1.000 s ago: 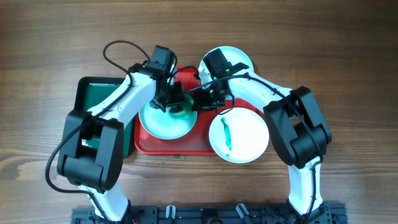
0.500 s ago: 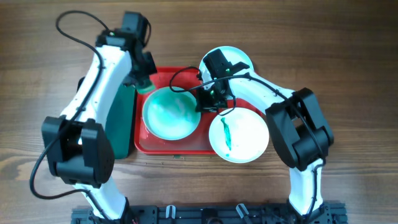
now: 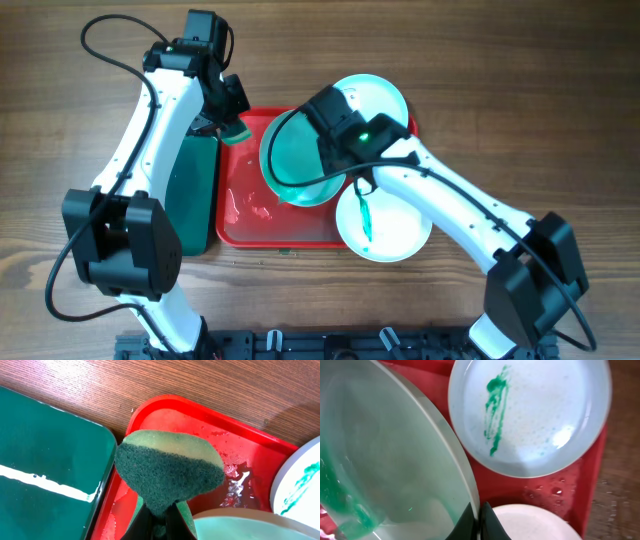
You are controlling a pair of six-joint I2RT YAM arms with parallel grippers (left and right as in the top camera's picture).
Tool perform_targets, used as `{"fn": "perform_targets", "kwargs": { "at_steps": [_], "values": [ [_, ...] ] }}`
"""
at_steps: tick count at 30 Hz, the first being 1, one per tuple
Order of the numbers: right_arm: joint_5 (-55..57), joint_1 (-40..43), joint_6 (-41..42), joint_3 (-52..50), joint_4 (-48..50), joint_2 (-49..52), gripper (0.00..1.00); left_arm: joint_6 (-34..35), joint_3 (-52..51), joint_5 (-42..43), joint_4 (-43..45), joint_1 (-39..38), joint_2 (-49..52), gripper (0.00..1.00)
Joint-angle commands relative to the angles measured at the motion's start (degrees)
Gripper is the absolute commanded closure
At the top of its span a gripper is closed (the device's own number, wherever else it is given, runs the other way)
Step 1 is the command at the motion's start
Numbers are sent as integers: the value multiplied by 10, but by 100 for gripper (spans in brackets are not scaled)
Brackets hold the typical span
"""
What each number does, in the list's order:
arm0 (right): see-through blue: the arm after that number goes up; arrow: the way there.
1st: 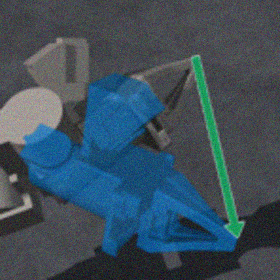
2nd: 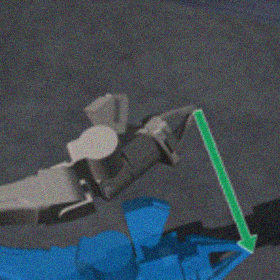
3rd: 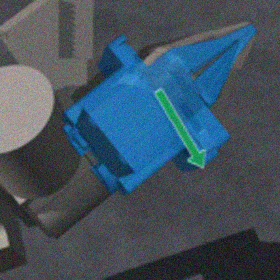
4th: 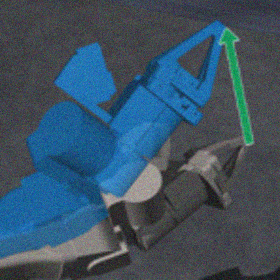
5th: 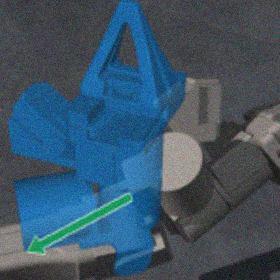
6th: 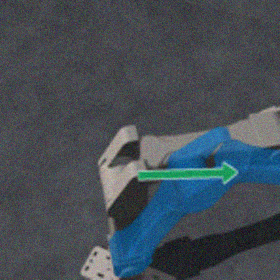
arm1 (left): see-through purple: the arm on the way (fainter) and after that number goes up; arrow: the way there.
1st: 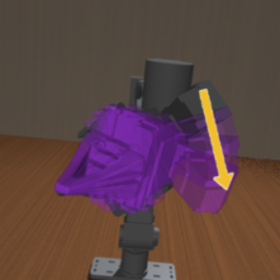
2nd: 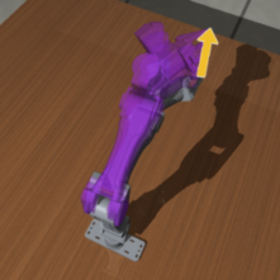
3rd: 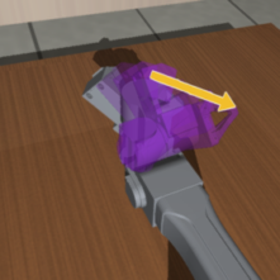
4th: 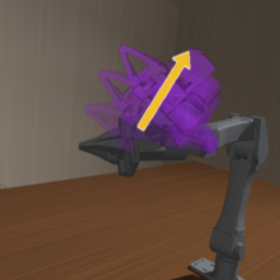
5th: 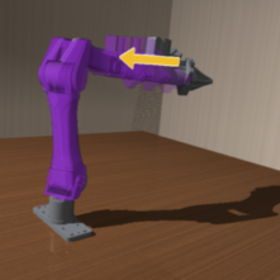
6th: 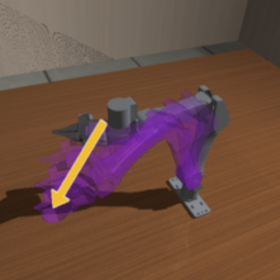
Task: Clean dirty plates on tray and stack at the side
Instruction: 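Lift the cleaned plate with the right gripper and carry it rightward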
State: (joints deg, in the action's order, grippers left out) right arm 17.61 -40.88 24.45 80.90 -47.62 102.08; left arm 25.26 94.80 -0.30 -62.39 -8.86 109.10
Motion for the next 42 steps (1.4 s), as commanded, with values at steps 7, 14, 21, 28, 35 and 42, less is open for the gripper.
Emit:
{"fn": "perform_targets", "kwargs": {
  "at_steps": [7, 14, 21, 28, 35, 42],
  "values": [
    [237, -62, 11, 1, -6, -15, 96, 5, 7, 7, 0, 3, 2, 96],
    [440, -135, 10, 1, -7, -15, 96, 5, 7, 7, 0, 3, 2, 96],
    [608, -206, 10, 1, -7, -15, 96, 5, 7, 7, 0, 3, 2, 96],
    [639, -229, 9, 1, -7, -15, 96, 5, 7, 7, 0, 3, 2, 96],
    [639, -229, -11, 1, -7, -15, 96, 5, 7, 7, 0, 3, 2, 96],
    [594, -229, -28, 1, -10, -15, 96, 5, 7, 7, 0, 3, 2, 96]
  ]
}}
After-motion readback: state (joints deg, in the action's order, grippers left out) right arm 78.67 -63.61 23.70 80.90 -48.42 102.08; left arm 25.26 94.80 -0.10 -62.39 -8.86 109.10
